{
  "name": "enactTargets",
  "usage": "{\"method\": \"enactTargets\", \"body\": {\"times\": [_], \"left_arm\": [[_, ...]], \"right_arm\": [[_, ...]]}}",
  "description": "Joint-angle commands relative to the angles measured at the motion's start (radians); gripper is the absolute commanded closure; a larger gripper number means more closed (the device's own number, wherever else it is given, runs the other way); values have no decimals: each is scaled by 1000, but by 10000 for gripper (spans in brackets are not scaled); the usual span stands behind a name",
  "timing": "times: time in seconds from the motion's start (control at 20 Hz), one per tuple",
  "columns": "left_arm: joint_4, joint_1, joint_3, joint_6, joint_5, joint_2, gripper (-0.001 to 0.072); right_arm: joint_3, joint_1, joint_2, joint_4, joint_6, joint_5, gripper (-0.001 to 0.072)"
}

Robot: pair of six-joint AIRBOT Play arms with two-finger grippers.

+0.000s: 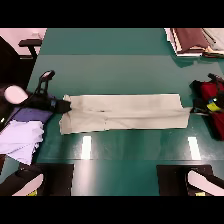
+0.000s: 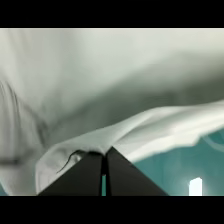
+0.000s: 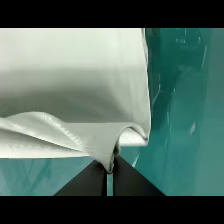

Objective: Fold the shirts.

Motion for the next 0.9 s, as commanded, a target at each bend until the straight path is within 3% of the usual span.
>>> {"method": "enactTargets", "body": {"times": [0.0,0.2,0.25,0.3,0.35,0.4,0.5,0.55,0.6,0.65,0.7,0.85], "left_arm": [[14,1,87,31,171,-197,683],[13,1,103,31,232,-259,677],[12,1,103,30,232,-259,485],[11,1,105,24,229,-259,229],[9,1,111,16,217,-256,178],[8,1,124,16,188,-248,176],[5,1,158,17,112,-246,177],[-9,1,169,17,82,-246,281],[-27,1,172,21,59,-246,488],[-50,1,172,23,44,-246,611],[-79,1,172,41,37,-246,681],[-205,0,172,77,43,-246,683]], "right_arm": [[149,40,-204,45,5,-67,695],[263,28,-351,164,-8,-79,684],[283,22,-375,203,-37,-76,555],[300,12,-391,238,-61,-75,379],[309,-7,-397,263,-83,-63,343],[309,-29,-395,277,-109,-41,342],[307,-82,-393,285,-154,21,226],[291,-117,-393,287,-171,45,220],[265,-149,-393,287,-175,57,218],[225,-183,-393,287,-176,51,216],[183,-213,-393,287,-179,35,181],[81,-269,-415,338,-247,10,177]]}}
